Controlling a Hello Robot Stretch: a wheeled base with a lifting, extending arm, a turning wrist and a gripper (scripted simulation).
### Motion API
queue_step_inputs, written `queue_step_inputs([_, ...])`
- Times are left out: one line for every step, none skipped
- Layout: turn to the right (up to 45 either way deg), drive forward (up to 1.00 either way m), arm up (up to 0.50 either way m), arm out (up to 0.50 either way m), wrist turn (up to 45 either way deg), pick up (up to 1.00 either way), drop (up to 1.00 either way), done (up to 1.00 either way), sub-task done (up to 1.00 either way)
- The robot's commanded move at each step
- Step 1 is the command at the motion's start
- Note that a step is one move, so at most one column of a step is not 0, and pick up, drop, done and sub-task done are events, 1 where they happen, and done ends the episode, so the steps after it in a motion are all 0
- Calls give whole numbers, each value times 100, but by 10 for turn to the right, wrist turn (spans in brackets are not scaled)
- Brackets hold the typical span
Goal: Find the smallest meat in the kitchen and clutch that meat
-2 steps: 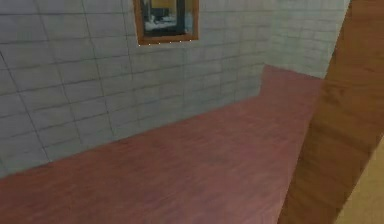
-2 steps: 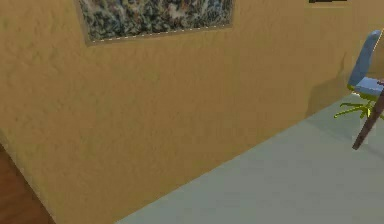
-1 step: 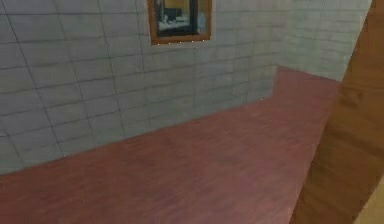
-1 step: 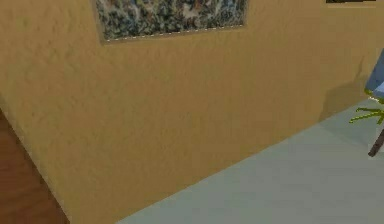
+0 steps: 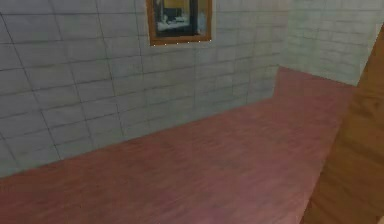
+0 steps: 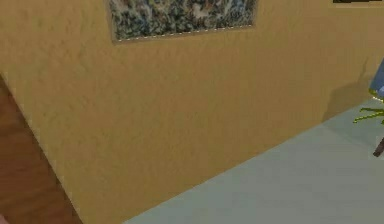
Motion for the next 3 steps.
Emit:
queue_step_inputs([60, 0, 0, 0, 0, 0, 0, 0, 0])
queue_step_inputs([0, 70, 0, 0, 0, 0, 0, 0, 0])
queue_step_inputs([300, 0, 0, 0, 0, 0, 0, 0, 0])
